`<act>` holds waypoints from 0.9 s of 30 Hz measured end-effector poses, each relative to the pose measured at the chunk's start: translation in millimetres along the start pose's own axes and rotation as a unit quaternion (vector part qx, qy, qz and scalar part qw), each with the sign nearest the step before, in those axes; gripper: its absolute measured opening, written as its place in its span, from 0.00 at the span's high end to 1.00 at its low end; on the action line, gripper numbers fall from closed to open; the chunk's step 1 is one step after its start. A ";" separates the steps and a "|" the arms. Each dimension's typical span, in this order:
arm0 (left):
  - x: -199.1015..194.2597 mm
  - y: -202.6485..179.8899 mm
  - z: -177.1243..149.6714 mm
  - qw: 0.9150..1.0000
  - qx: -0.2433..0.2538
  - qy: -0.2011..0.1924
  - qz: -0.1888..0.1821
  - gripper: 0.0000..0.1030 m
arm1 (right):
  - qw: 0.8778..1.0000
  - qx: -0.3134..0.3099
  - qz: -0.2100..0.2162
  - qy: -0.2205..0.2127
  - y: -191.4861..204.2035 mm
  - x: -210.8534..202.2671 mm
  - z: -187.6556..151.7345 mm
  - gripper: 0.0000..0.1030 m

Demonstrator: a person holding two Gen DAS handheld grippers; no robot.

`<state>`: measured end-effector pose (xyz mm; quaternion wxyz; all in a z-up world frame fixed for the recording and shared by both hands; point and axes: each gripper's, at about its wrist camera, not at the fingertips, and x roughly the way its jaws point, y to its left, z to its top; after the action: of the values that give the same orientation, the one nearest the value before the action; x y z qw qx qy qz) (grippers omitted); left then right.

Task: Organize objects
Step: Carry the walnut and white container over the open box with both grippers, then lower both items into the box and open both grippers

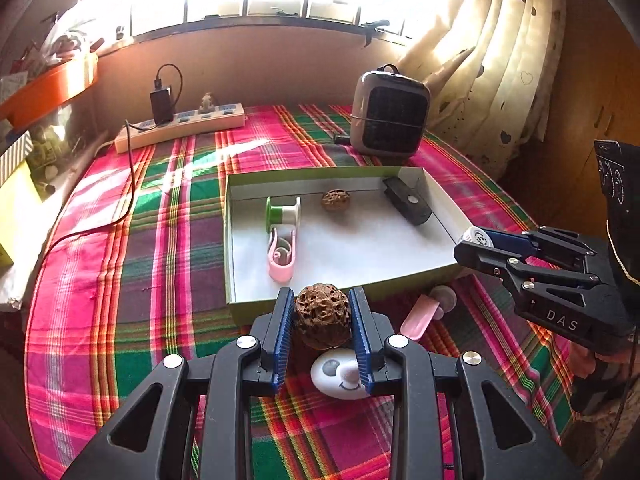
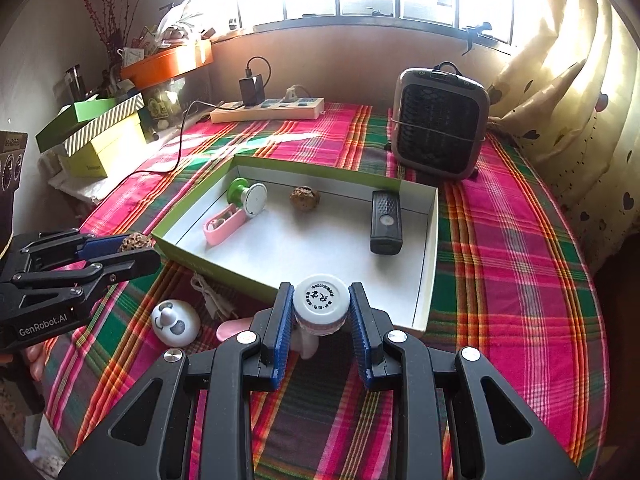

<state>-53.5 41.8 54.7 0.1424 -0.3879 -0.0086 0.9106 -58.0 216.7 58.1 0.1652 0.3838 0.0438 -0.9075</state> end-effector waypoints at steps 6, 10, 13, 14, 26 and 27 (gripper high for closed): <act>16.7 -3.3 15.0 1.000 0.003 0.006 -0.009 0.75 | 1.000 -0.003 0.001 0.004 -8.5 16.7 18.6 0.73; 28.2 -4.0 24.6 1.000 0.007 0.010 -0.012 0.75 | 1.000 -0.007 0.003 0.008 -13.7 30.1 29.5 0.72; 36.0 -4.0 30.2 1.000 0.008 0.012 -0.013 0.75 | 1.000 -0.008 0.008 0.012 -17.5 40.5 38.1 0.72; 39.5 -3.5 32.2 1.000 0.008 0.013 -0.013 0.75 | 1.000 -0.009 0.008 0.014 -18.7 44.3 40.7 0.72; 74.2 -4.5 46.1 0.999 0.013 0.033 -0.016 0.75 | 0.999 -0.008 0.023 0.039 -29.1 89.7 65.7 0.72; 76.4 -4.7 46.9 0.999 0.014 0.035 -0.016 0.75 | 0.999 -0.006 0.026 0.042 -29.7 92.9 67.3 0.72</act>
<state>-135.9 71.0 34.3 0.1625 -0.4177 0.0028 0.8939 -174.3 206.1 37.8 0.1890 0.4215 0.0465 -0.8857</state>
